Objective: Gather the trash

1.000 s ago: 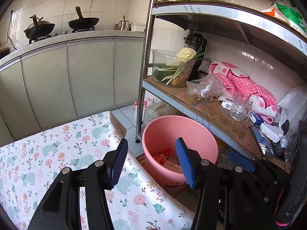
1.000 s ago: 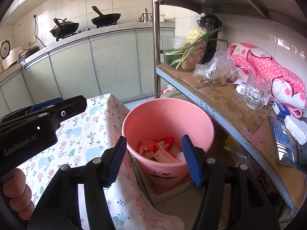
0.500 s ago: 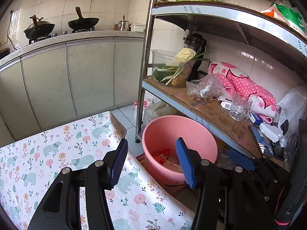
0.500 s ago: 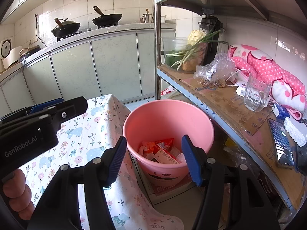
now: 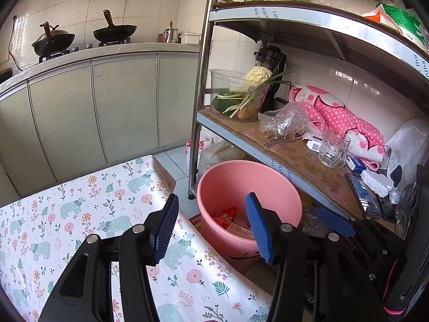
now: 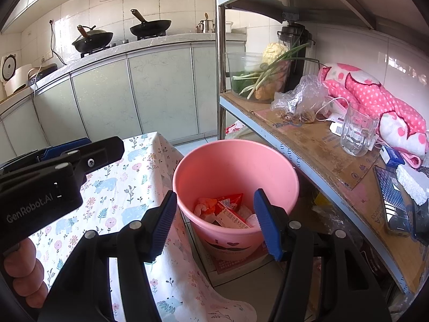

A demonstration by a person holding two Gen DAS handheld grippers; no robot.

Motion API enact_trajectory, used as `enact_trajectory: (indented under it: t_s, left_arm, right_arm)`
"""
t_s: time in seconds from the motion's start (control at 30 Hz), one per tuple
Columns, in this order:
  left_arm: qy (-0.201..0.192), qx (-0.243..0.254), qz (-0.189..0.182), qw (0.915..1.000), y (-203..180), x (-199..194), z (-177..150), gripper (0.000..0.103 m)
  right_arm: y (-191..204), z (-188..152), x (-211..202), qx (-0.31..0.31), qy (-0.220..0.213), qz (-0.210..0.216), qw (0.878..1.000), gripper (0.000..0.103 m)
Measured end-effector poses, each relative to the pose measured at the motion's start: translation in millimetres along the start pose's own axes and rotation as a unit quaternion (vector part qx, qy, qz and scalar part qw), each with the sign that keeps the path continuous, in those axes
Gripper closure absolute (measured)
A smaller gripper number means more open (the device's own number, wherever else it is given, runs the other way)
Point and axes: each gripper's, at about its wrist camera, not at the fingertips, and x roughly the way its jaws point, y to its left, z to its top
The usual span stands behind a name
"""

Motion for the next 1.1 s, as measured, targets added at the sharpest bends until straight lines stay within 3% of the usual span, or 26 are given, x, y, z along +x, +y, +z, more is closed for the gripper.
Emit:
enact_trajectory:
  t_s: [1.1]
  left_arm:
    - [0.001, 0.005, -0.001, 1.0000, -9.0, -6.1, -2.7, 0.051]
  right_arm:
    - [1.2, -0.1, -8.4, -0.003, -0.007, 0.001, 1.000, 0.043]
